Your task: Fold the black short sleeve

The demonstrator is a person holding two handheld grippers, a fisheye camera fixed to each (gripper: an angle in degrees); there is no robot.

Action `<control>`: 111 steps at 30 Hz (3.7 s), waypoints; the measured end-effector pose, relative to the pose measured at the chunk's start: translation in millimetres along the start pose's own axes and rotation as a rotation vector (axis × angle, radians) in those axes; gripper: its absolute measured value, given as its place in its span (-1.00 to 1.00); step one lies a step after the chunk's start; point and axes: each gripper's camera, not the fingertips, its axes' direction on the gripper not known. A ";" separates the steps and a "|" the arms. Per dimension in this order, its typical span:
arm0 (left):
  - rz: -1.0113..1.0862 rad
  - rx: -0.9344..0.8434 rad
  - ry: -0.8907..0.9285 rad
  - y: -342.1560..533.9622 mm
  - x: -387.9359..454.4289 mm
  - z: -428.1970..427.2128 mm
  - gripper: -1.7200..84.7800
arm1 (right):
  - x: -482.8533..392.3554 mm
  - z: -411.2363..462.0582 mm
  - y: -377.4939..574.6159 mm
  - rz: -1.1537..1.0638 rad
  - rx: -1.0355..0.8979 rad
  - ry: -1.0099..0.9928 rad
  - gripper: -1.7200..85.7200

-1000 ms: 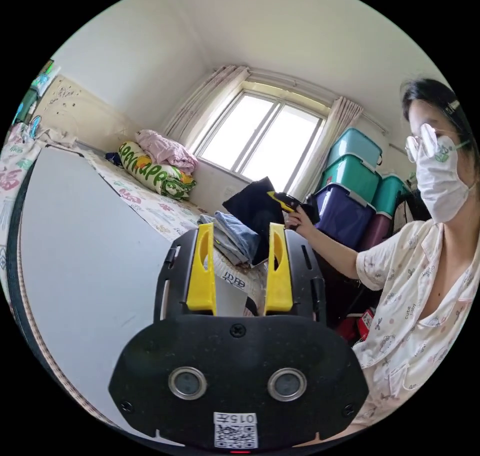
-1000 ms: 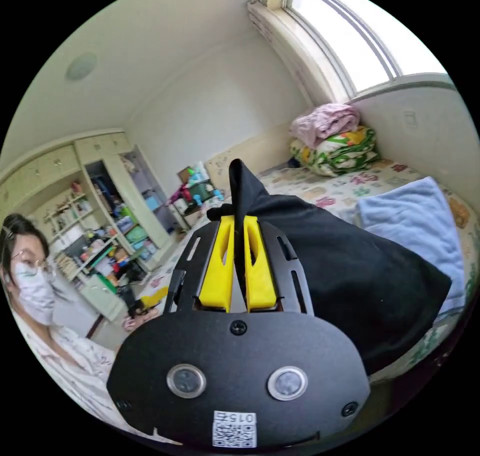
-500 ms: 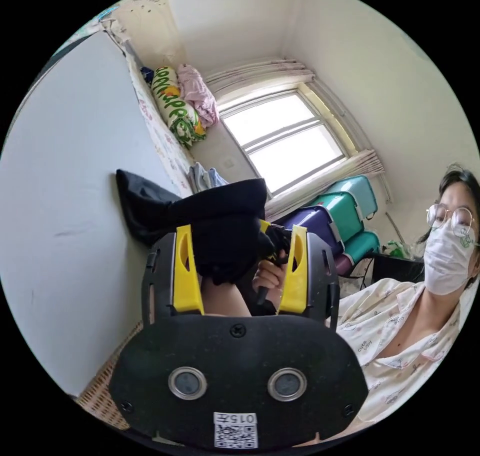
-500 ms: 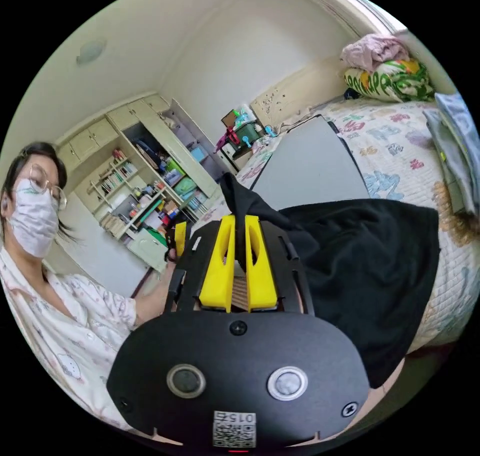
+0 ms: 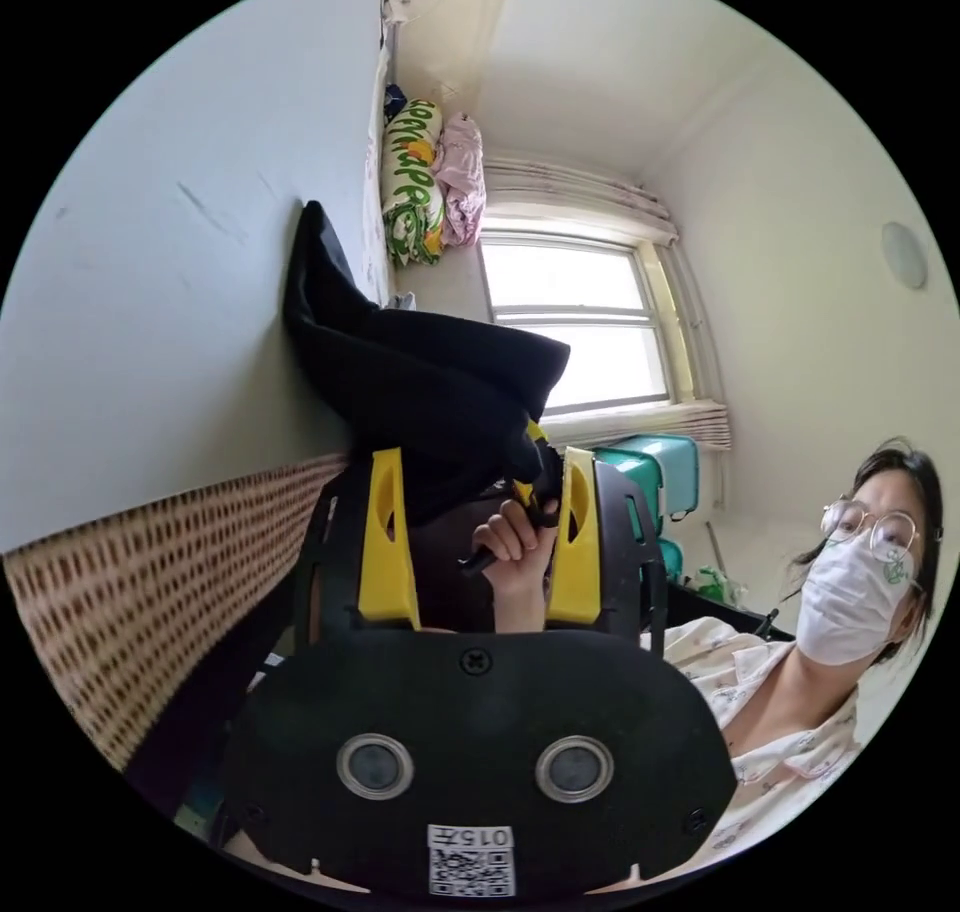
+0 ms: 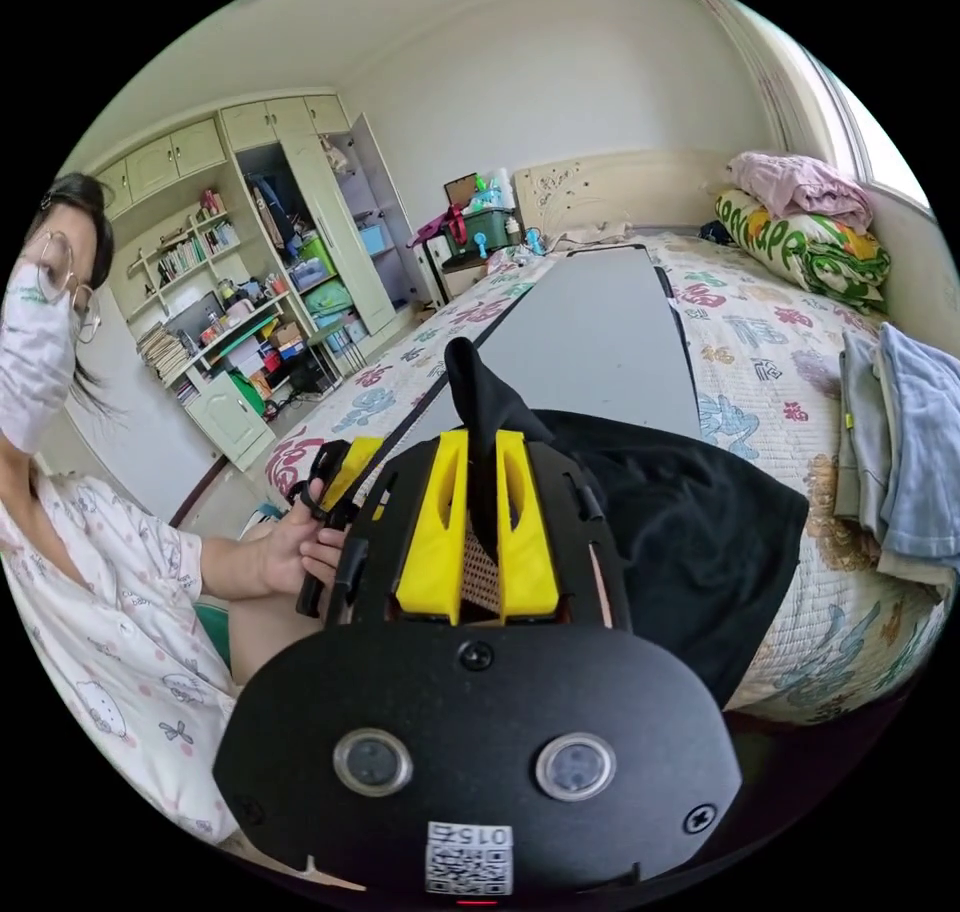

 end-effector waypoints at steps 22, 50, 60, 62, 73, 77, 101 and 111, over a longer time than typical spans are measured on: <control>0.730 -0.273 -0.731 68.8 49.7 162.7 -0.94 | -22.3 -244.4 -105.0 0.081 0.306 0.213 -0.93; 0.919 0.214 -1.450 151.1 87.2 288.9 -0.93 | 125.7 -358.5 -147.3 0.044 0.554 0.113 -0.91; 0.525 0.205 -1.337 22.2 -49.4 238.7 -0.78 | 302.3 -159.4 -166.1 0.187 0.112 -0.001 -0.81; 0.441 0.168 -1.298 36.6 -54.4 213.0 -0.76 | 320.8 -167.3 -134.8 0.178 0.021 -0.049 -0.80; 0.181 0.050 -1.181 108.7 -87.2 134.1 -0.72 | 394.9 -177.1 19.6 0.337 -0.290 0.015 -0.71; 0.181 0.113 -1.174 103.6 -88.1 115.1 -0.80 | 405.3 -167.8 37.6 0.342 -0.280 0.038 -0.73; 0.511 0.078 -1.410 174.0 -16.2 46.1 -0.80 | 371.0 -152.4 152.6 -0.088 -0.311 0.135 -0.83; 0.886 -0.843 -1.094 164.2 -79.2 164.2 -0.75 | 256.0 -41.2 226.6 -0.770 -0.616 -0.035 -0.75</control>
